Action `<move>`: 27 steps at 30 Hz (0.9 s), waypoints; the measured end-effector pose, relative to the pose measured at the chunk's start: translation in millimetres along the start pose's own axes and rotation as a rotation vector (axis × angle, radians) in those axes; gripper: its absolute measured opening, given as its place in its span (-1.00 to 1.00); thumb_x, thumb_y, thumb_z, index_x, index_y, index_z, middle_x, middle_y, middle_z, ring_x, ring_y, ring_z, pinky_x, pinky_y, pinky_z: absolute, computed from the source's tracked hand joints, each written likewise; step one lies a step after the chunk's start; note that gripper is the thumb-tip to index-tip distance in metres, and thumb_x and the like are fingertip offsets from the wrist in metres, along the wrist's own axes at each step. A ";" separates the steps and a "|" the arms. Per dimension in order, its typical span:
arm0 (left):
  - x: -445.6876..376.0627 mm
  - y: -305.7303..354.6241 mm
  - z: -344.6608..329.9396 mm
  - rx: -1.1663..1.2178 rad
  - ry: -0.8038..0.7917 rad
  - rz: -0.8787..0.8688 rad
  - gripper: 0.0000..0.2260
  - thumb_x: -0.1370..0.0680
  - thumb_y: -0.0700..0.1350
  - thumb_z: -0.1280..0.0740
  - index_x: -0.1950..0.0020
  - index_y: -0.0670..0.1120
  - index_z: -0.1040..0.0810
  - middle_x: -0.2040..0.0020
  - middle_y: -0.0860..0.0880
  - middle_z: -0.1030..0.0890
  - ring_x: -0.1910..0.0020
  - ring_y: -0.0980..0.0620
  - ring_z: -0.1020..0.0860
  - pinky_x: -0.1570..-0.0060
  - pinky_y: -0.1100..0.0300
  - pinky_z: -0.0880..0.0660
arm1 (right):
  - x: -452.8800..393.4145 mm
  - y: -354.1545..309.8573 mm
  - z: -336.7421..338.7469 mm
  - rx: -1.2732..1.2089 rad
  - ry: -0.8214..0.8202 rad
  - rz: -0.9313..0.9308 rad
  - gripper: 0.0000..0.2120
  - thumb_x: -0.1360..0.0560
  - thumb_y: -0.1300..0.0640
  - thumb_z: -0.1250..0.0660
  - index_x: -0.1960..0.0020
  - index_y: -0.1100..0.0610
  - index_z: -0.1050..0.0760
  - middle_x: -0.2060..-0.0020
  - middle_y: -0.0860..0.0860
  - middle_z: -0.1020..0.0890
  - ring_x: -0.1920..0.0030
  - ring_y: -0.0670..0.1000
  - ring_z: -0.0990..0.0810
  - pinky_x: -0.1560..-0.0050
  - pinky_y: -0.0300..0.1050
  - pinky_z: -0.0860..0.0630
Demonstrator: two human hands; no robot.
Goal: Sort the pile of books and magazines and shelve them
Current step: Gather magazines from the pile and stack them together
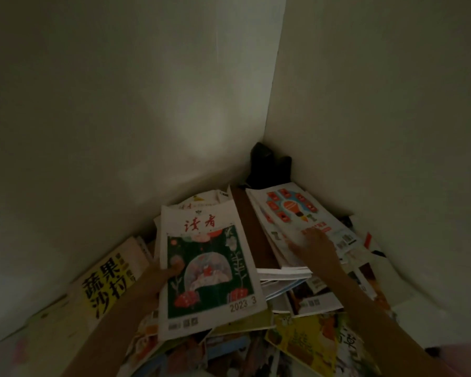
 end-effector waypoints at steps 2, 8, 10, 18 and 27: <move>-3.4 -2.1 -1.7 -0.024 0.044 -0.026 -0.52 -0.27 -0.04 -0.54 -0.13 -0.09 -0.51 0.22 -0.10 -0.70 0.28 -0.06 -0.67 0.45 0.08 -0.57 | -5.0 9.1 -5.8 0.142 -0.084 0.011 -0.36 -0.51 -0.21 -0.21 -0.43 0.16 -0.22 -0.39 0.16 -0.30 -0.38 0.18 -0.28 -0.36 0.06 -0.22; -16.1 6.9 5.5 -0.141 0.142 0.000 -0.81 -0.50 -0.23 -0.33 -0.10 -0.12 -0.53 0.27 -0.10 -0.69 0.34 -0.07 -0.66 0.46 0.09 -0.58 | 7.4 2.4 -14.1 0.356 -0.089 0.130 -0.08 -0.36 -0.50 0.37 -0.40 0.03 -0.29 -0.32 0.04 -0.40 -0.31 0.07 -0.39 -0.24 -0.02 -0.36; -17.3 8.9 7.4 -0.167 0.167 0.035 -0.86 -0.50 -0.23 -0.33 -0.06 -0.15 -0.53 0.33 -0.12 -0.68 0.41 -0.06 -0.65 0.53 0.12 -0.54 | 6.5 -5.9 -9.9 0.241 -0.096 0.042 -0.27 -0.42 -0.47 0.01 -0.33 0.03 -0.35 -0.26 0.05 -0.47 -0.25 0.08 -0.44 -0.21 -0.02 -0.37; -29.9 15.7 11.8 -0.245 0.189 -0.069 -0.88 -0.50 -0.19 -0.34 -0.02 -0.03 -0.52 0.28 -0.04 -0.68 0.33 -0.03 -0.64 0.45 0.17 -0.53 | -20.5 -26.6 -17.8 0.272 -0.358 -0.067 -0.12 -0.37 -0.19 -0.38 -0.46 0.10 0.03 -0.40 0.28 -0.16 -0.40 0.32 -0.16 -0.37 0.24 -0.21; -31.3 12.9 19.6 -0.154 0.192 -0.054 -0.96 -0.56 -0.10 -0.27 0.04 0.00 -0.50 0.41 -0.01 -0.66 0.46 0.02 -0.63 0.53 0.21 -0.53 | -13.3 -31.1 25.3 0.512 -0.208 0.185 -0.55 -0.61 0.08 -0.13 -0.45 0.14 -0.14 -0.33 0.14 -0.41 -0.28 0.11 -0.44 -0.25 -0.06 -0.37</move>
Point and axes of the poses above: each hand's wrist, its own x-axis away from the middle knuckle, its own z-axis out of the back of the hand, y = z × x, the point moved 1 cm from there along -x, towards the middle knuckle
